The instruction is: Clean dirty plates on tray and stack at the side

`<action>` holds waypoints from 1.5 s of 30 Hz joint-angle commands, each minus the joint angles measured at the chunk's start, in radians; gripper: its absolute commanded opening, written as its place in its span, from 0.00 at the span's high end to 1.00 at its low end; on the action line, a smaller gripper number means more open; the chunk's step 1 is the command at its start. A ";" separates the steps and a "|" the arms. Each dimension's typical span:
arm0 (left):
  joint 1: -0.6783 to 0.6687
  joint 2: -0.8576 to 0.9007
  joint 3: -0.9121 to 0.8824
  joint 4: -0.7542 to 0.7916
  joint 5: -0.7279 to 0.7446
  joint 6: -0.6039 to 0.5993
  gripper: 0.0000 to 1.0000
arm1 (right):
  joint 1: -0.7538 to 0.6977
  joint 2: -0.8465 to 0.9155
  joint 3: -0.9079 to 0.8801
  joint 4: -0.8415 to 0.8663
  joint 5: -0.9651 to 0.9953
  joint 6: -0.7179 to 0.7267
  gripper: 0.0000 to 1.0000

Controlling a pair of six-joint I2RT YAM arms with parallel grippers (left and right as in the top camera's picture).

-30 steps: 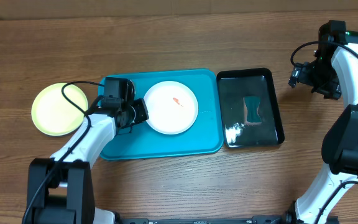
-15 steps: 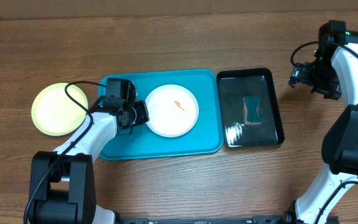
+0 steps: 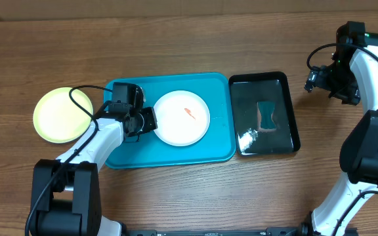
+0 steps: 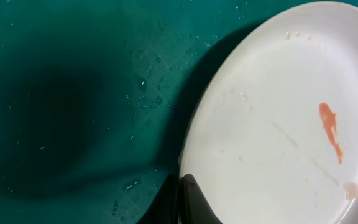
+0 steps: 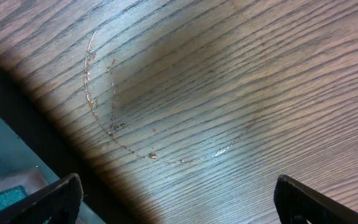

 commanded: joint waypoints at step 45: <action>-0.014 0.008 0.084 -0.060 0.025 0.064 0.93 | 0.326 -0.029 -0.182 0.032 -0.113 -0.098 0.33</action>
